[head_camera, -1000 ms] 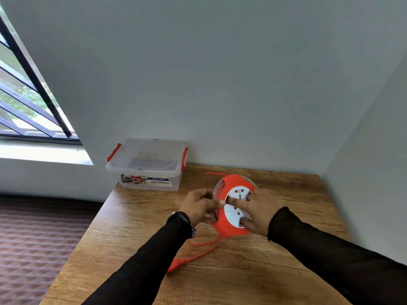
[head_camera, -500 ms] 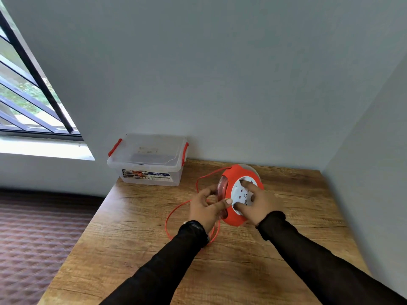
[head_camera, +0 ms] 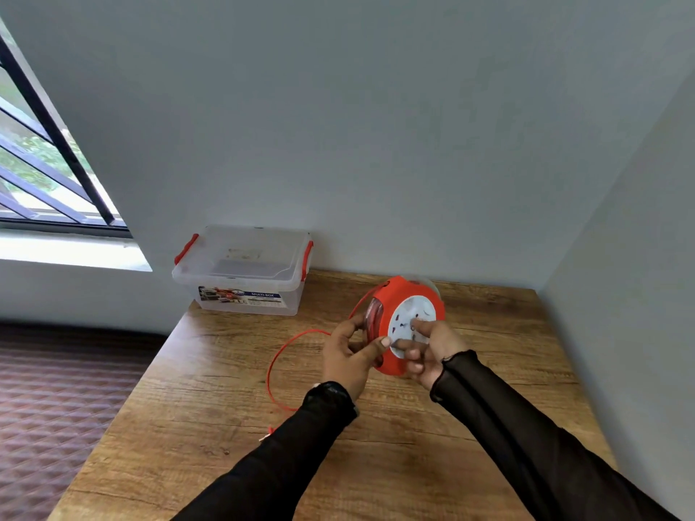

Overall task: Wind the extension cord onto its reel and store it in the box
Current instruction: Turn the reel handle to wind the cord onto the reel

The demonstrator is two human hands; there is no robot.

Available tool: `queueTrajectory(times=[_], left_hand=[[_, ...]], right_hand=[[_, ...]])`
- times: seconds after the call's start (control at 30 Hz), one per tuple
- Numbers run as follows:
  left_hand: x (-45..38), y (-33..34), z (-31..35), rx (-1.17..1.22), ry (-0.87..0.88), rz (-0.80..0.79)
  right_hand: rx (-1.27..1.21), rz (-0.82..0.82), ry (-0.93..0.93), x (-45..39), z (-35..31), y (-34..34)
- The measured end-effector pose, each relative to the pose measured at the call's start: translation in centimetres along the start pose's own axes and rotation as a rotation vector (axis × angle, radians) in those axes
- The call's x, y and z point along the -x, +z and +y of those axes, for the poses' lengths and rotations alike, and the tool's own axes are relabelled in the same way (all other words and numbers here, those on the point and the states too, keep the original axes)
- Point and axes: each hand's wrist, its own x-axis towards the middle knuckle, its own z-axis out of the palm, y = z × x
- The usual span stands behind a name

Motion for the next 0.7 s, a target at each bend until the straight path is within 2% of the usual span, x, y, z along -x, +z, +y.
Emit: queueTrajectory(times=[0.1, 0.17, 0.23, 0.27, 0.33, 0.37, 0.4, 0.43, 0.47, 0.53, 0.7], left_hand=[[0.0, 0.0, 0.0, 0.044, -0.014, -0.038], [-0.1, -0.4, 0.2, 0.066, -0.063, -0.045], [-0.4, -1.1, 0.6, 0.072, -0.11, -0.049], [-0.7, -1.5, 0.8, 0.07, -0.126, -0.054], [-1.6, -2.4, 1.4, 0.039, -0.143, -0.07], [-1.9, -2.7, 1.8, 0.004, -0.148, -0.09], [-2.3, -3.0, 2.1, -0.04, -0.151, -0.122], [-2.5, -3.2, 2.5, -0.084, -0.158, -0.162], [-2.7, -3.3, 3.0, -0.126, -0.167, -0.205], [-2.9, -3.5, 3.5, -0.191, -0.187, -0.276], [-3.1, -4.2, 3.6, -0.255, -0.199, -0.352]], right_hand=[[-0.026, -0.054, 0.007, 0.7, -0.3, 0.3], [0.132, -0.084, -0.021, 0.8, -0.7, -0.4], [0.425, -0.064, -0.139, 1.0, -1.2, -1.4], [0.649, -0.025, -0.281, 1.1, -1.3, -2.0], [1.228, 0.062, -0.717, 1.1, -1.6, -3.4], [1.489, 0.031, -0.961, 1.5, -1.9, -3.8], [1.681, -0.07, -1.153, 1.8, -2.2, -3.9], [1.845, -0.19, -1.251, 2.1, -2.5, -3.9], [2.009, -0.284, -1.268, 2.4, -2.8, -3.6], [2.262, -0.353, -1.187, 2.2, -2.9, -3.1], [2.332, -0.309, -1.062, 2.3, -2.1, -2.6]])
